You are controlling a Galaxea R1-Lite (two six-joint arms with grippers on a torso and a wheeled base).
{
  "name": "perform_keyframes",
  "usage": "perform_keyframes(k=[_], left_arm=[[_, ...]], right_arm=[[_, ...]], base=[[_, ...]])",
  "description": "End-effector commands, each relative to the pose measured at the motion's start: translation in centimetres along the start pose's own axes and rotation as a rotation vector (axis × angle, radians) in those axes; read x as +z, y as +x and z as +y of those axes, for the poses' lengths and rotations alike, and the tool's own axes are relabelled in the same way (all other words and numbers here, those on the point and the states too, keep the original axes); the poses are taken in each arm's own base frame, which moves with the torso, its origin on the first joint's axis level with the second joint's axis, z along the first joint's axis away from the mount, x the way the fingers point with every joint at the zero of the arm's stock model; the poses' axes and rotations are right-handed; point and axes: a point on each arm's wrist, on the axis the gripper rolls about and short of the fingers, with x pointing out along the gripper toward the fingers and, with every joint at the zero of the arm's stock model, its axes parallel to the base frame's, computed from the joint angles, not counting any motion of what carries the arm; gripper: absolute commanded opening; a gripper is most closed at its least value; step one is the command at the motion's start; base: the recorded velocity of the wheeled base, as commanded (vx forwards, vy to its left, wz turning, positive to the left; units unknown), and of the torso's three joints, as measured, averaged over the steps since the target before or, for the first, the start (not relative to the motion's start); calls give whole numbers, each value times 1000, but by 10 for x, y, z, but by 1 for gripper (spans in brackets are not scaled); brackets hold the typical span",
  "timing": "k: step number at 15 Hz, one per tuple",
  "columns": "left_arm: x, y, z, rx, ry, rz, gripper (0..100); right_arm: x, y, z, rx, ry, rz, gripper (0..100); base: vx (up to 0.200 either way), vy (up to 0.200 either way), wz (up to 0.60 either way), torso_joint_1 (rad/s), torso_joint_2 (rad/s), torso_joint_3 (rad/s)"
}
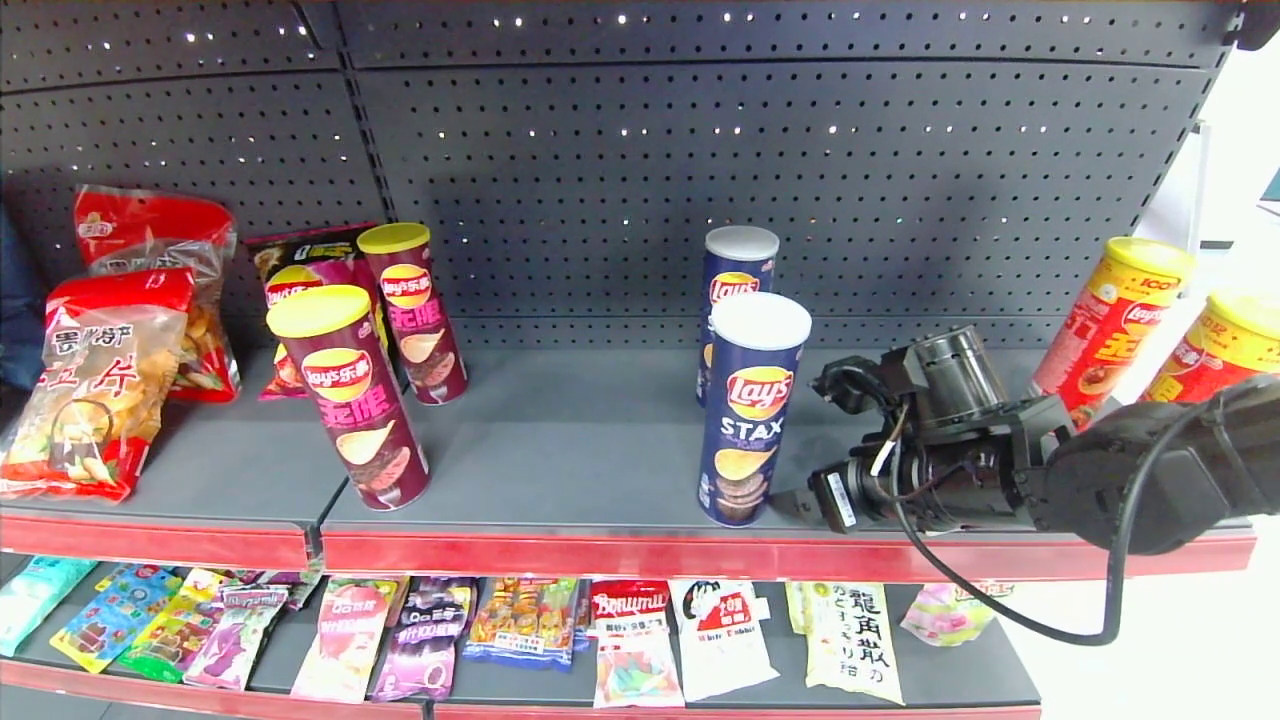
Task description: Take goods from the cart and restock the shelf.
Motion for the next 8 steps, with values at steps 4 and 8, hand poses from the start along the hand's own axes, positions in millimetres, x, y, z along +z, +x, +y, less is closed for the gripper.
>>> perform_keyframes(k=[4, 8], left_arm=[[0, 0, 0, 0, 0, 1, 100], [0, 0, 0, 0, -2, 1, 100]], right_arm=[[4, 0, 1, -5, 0, -13, 100], [6, 0, 1, -5, -2, -19, 100]], base=[[0, 0, 0, 0, 0, 0], [0, 0, 0, 0, 0, 0]])
